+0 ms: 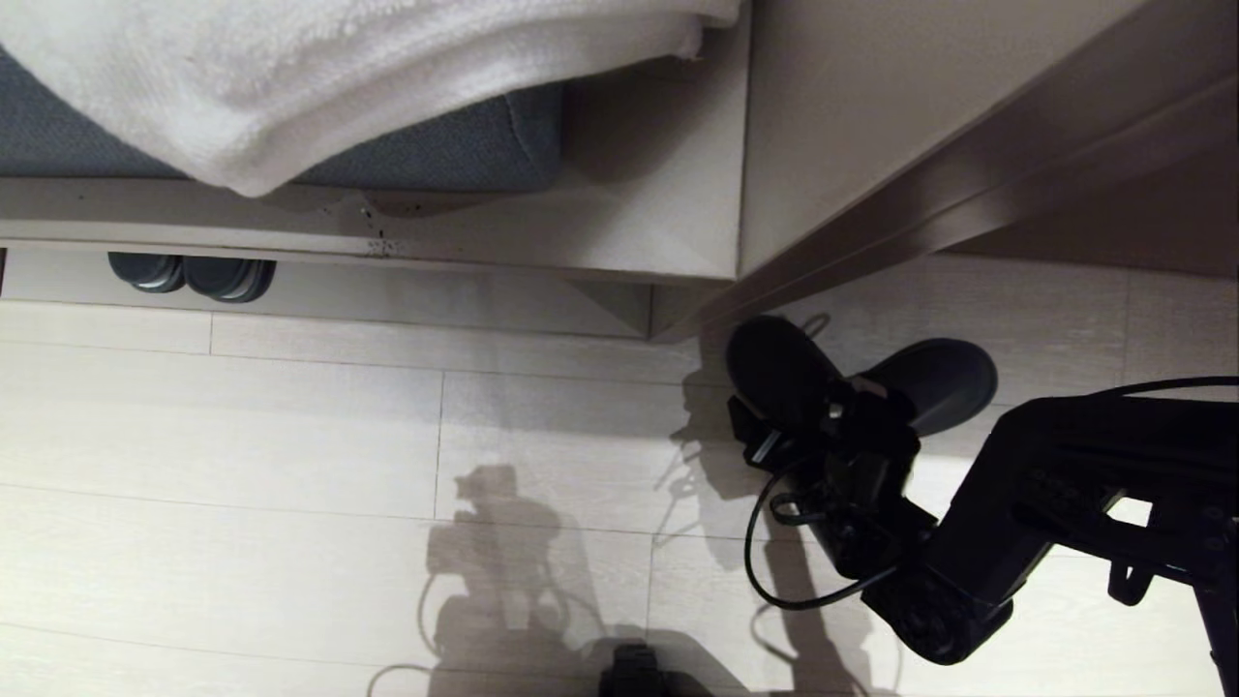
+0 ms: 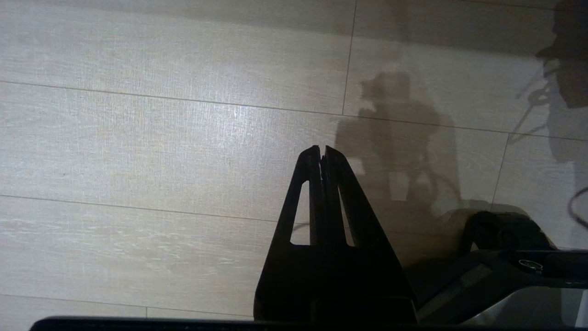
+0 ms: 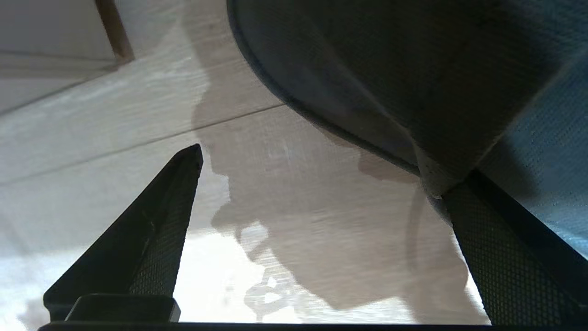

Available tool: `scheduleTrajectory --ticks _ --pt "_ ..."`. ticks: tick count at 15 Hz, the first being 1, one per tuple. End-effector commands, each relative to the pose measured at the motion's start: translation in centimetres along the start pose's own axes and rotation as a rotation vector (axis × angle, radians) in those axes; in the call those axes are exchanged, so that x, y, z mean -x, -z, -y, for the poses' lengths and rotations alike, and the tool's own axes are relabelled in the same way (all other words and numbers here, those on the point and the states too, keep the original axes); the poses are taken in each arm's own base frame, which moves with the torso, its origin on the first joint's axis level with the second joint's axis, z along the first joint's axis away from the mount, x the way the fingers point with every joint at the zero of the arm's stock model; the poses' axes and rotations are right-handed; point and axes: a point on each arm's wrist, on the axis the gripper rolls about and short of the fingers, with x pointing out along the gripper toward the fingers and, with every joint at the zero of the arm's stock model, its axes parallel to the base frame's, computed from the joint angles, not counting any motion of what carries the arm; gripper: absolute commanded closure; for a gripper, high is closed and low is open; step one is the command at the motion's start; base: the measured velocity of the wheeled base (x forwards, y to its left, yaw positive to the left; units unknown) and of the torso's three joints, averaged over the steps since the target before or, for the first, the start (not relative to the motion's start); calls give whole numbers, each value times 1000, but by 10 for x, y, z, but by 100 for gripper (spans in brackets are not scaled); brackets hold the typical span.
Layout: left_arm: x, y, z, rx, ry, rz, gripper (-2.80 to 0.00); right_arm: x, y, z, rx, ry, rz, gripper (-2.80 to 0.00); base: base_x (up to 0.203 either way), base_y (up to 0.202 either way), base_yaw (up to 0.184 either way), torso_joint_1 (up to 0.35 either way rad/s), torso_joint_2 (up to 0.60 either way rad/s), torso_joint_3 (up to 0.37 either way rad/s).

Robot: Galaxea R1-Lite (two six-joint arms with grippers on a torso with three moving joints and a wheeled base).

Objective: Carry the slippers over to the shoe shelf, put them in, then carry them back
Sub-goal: Place the slippers on the floor

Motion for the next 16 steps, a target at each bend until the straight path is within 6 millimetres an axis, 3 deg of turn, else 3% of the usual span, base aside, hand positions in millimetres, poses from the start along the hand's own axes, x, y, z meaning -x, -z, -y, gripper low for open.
scheduleTrajectory --ticks 1,10,16 --pt "0 0 0 0 -1 1 0 0 -1 -8 -32 -21 12 -280 0 0 0 0 0 0" --pt "0 0 0 5 -2 -1 0 -7 -6 -36 -203 -68 1 -280 0 0 0 0 0 0" --pt "0 0 0 5 -2 0 0 -3 -8 -39 -279 -42 -46 -280 0 0 0 0 0 0"
